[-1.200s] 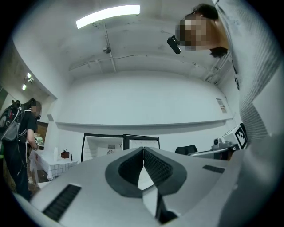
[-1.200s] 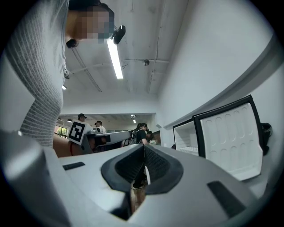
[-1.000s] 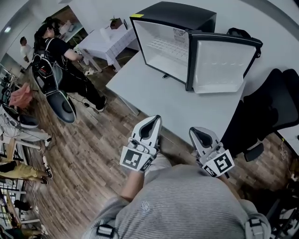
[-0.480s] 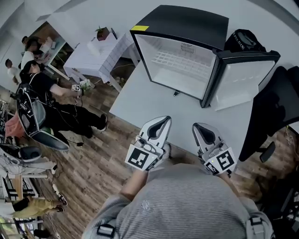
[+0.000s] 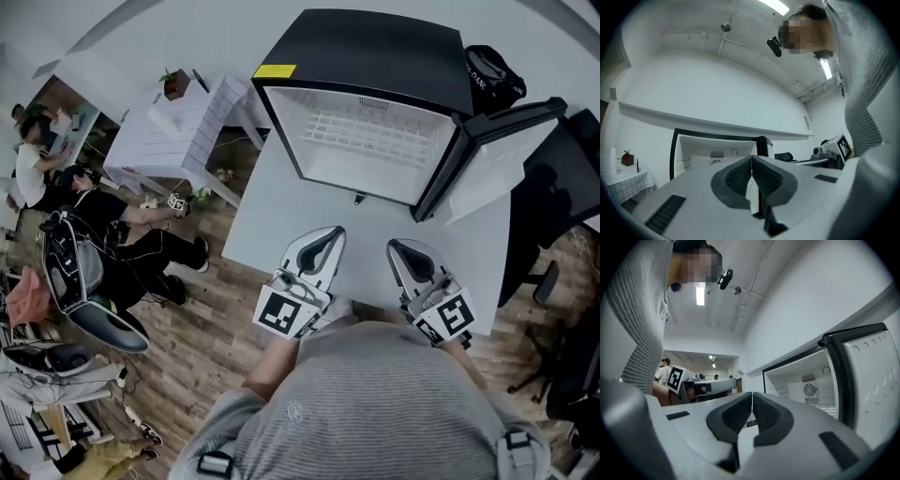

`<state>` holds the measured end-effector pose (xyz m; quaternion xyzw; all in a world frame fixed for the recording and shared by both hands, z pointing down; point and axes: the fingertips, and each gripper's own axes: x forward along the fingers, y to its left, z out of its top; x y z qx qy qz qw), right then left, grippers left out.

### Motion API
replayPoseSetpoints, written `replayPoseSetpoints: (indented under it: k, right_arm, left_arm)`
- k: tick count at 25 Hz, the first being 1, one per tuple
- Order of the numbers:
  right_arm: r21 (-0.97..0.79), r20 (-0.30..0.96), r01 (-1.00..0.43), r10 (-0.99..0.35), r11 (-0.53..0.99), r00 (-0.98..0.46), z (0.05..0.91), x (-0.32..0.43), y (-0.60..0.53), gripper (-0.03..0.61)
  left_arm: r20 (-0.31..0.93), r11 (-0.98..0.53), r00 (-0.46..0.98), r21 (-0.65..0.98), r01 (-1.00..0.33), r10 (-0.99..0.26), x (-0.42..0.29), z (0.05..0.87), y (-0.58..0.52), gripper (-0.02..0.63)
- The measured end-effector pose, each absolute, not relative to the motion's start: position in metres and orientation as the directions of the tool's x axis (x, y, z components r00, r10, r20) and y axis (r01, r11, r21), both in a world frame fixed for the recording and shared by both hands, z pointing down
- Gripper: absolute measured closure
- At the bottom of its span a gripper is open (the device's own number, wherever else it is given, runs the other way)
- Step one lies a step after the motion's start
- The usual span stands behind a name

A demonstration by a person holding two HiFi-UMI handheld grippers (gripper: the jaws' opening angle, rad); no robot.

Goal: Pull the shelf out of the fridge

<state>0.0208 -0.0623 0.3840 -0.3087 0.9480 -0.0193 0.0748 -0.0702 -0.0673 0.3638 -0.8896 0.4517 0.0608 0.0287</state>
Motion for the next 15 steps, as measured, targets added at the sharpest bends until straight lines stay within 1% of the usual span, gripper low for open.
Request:
replayPoseSetpoints:
  k: [6, 11, 15]
  right_arm:
    - [-0.073, -0.132, -0.627, -0.631, 0.775, -0.764, 0.382, -0.001, -0.078, 0.565]
    - [-0.060, -0.120, -0.663, -0.665, 0.746, -0.738, 0.387, -0.013, -0.086, 0.565]
    - [-0.033, -0.139, -0.714, -0.711, 0.699, -0.689, 0.382, -0.010, -0.100, 0.565]
  left_arm:
    - [-0.114, -0.654, 0.645, 0.065, -0.754, -0.755, -0.083, 0.379, -0.098, 0.601]
    - [-0.095, -0.696, 0.690, 0.062, -0.715, -0.717, -0.085, 0.390, -0.117, 0.601]
    - [-0.088, -0.733, 0.728, 0.071, -0.677, -0.680, -0.082, 0.396, -0.129, 0.601]
